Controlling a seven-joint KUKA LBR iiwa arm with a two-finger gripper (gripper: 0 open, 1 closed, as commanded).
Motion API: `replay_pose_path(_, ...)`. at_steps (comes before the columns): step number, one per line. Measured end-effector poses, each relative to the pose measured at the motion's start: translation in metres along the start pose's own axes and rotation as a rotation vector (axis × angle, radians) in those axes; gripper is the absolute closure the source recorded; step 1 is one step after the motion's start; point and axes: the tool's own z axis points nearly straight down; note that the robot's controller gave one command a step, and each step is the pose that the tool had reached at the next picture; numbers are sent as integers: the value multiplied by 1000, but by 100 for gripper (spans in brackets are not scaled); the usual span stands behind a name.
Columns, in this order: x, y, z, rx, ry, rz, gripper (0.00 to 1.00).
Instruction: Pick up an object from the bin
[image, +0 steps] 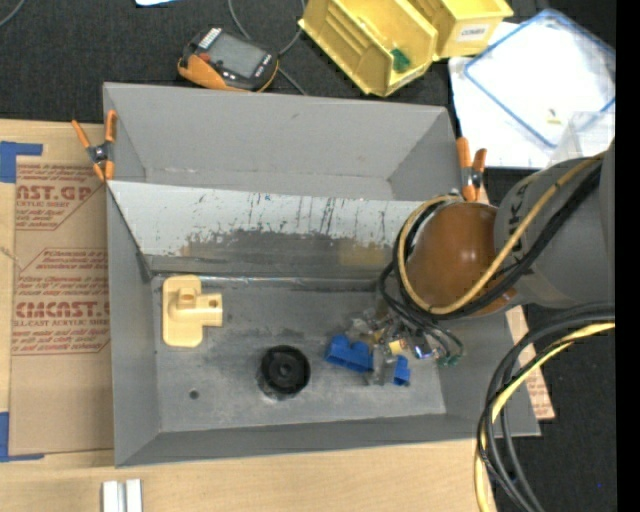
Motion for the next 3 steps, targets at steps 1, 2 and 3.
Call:
replay_pose_path(1,-59,5,2,0,-13,-21,100)
replay_pose_path(2,-58,24,2,-1,2,-20,100)
replay_pose_path(3,-47,-3,2,2,-9,-30,100)
